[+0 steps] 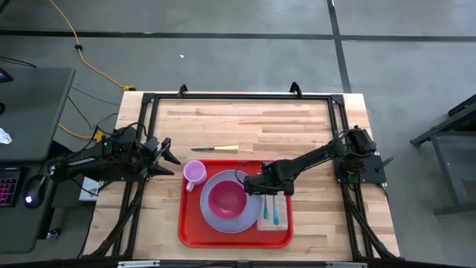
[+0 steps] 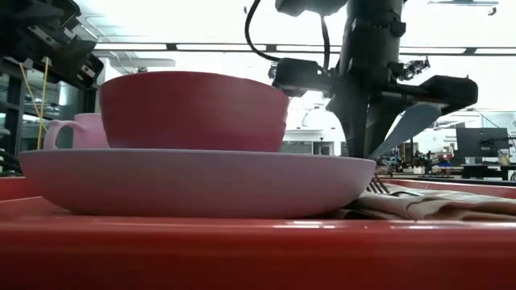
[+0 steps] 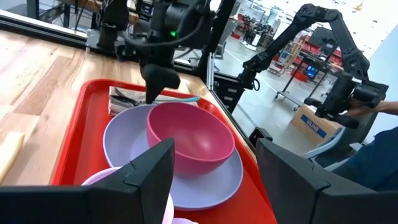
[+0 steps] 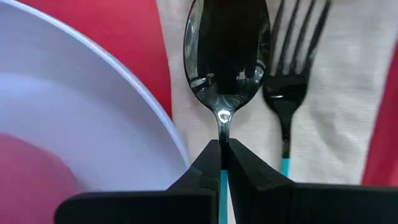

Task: Set up tray
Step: Put the blue spoon on the brown napkin to the left of the blue fork, then put the yellow knife on the brown napkin to the right of the blue fork

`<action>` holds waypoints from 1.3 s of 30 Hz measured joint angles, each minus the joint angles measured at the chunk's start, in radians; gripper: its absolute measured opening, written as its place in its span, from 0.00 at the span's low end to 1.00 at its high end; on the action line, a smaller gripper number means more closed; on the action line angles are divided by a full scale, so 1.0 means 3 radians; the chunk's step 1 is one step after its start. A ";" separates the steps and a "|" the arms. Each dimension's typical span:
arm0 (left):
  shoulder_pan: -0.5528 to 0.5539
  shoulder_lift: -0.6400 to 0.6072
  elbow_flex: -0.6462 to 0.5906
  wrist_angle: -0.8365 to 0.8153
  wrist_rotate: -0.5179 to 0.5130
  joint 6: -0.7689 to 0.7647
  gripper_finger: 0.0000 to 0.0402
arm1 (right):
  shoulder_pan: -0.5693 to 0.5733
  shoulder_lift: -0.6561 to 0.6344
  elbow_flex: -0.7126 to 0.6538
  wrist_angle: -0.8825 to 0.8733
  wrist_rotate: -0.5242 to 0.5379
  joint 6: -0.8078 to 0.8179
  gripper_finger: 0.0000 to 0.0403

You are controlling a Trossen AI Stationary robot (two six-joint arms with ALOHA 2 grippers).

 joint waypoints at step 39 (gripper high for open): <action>0.0001 0.0000 0.0000 -0.0020 -0.0002 0.0000 0.64 | -0.0010 0.0129 -0.0005 0.0062 0.0067 -0.0122 0.17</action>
